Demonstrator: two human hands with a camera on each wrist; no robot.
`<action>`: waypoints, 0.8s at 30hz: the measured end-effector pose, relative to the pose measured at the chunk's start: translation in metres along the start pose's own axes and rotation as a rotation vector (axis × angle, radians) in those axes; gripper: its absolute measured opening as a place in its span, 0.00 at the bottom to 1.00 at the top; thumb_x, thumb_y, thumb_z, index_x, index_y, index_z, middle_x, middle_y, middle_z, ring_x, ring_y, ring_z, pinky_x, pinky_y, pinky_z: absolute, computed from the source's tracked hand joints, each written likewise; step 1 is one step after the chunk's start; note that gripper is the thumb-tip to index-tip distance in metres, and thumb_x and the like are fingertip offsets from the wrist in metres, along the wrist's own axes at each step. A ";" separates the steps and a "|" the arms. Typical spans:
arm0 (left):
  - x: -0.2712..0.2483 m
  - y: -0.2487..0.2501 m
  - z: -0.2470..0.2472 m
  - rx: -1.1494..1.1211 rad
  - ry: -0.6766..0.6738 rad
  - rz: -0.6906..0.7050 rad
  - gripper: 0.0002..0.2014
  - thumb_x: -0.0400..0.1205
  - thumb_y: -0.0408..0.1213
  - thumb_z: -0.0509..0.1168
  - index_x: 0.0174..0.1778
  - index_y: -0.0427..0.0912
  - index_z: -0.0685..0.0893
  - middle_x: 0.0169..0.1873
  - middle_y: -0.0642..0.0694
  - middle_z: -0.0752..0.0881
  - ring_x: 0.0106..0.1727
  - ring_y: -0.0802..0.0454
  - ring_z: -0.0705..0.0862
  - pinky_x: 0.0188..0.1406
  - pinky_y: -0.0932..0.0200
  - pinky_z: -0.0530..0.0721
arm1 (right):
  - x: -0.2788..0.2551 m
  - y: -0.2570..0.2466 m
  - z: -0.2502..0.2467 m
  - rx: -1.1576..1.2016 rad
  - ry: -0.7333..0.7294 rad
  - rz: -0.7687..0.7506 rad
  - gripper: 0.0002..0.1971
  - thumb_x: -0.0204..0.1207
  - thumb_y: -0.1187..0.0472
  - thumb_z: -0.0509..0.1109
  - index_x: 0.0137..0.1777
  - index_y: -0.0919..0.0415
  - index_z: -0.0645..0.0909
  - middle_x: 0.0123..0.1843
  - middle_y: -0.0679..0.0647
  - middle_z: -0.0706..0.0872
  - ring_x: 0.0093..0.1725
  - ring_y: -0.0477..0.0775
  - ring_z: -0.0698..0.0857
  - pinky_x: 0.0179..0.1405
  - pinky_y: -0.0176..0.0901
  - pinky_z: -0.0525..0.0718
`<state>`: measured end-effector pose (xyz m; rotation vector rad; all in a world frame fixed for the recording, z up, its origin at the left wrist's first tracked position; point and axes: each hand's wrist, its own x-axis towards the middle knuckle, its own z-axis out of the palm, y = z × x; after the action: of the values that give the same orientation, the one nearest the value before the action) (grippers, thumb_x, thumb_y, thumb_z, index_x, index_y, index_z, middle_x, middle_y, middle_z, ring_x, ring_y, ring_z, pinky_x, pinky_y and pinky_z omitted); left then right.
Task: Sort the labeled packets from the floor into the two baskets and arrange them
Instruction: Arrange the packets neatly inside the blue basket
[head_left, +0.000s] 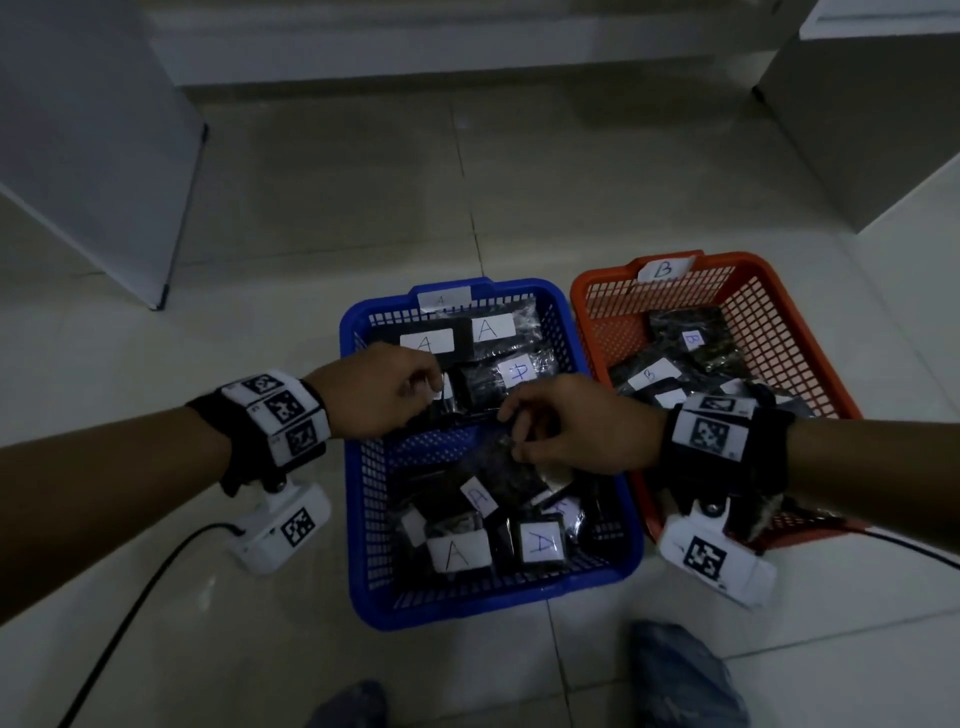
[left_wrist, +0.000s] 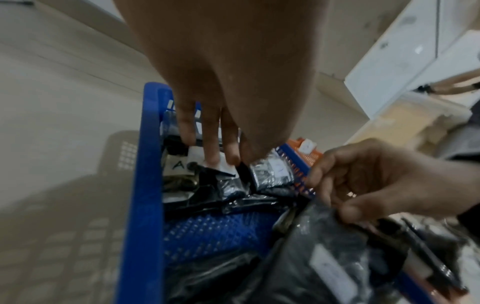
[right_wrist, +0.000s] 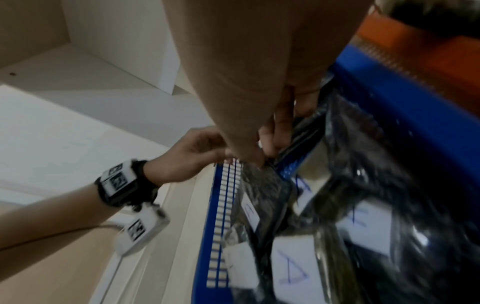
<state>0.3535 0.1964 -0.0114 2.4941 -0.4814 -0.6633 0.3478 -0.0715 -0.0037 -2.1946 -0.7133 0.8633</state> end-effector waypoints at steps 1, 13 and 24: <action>-0.003 0.004 -0.002 -0.059 -0.032 0.000 0.04 0.86 0.37 0.65 0.51 0.48 0.85 0.41 0.54 0.88 0.40 0.60 0.86 0.39 0.66 0.81 | 0.001 0.002 -0.002 -0.022 0.007 0.001 0.16 0.78 0.63 0.77 0.65 0.59 0.83 0.47 0.47 0.93 0.45 0.43 0.91 0.49 0.39 0.89; -0.057 0.036 0.044 -0.113 -0.335 0.015 0.11 0.80 0.46 0.73 0.55 0.47 0.85 0.46 0.53 0.88 0.41 0.63 0.83 0.41 0.72 0.82 | -0.009 -0.003 0.015 -0.191 -0.086 -0.054 0.20 0.81 0.54 0.73 0.72 0.48 0.78 0.53 0.45 0.87 0.48 0.42 0.86 0.48 0.39 0.87; -0.046 0.003 -0.005 -0.182 -0.032 -0.097 0.04 0.86 0.43 0.65 0.54 0.49 0.82 0.47 0.54 0.87 0.49 0.55 0.86 0.52 0.55 0.85 | 0.009 -0.013 0.009 -0.276 -0.044 -0.085 0.15 0.79 0.52 0.74 0.64 0.53 0.82 0.62 0.48 0.82 0.57 0.45 0.83 0.60 0.45 0.85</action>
<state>0.3179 0.2166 0.0105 2.3500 -0.2981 -0.7507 0.3438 -0.0544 -0.0024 -2.3717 -0.9909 0.8121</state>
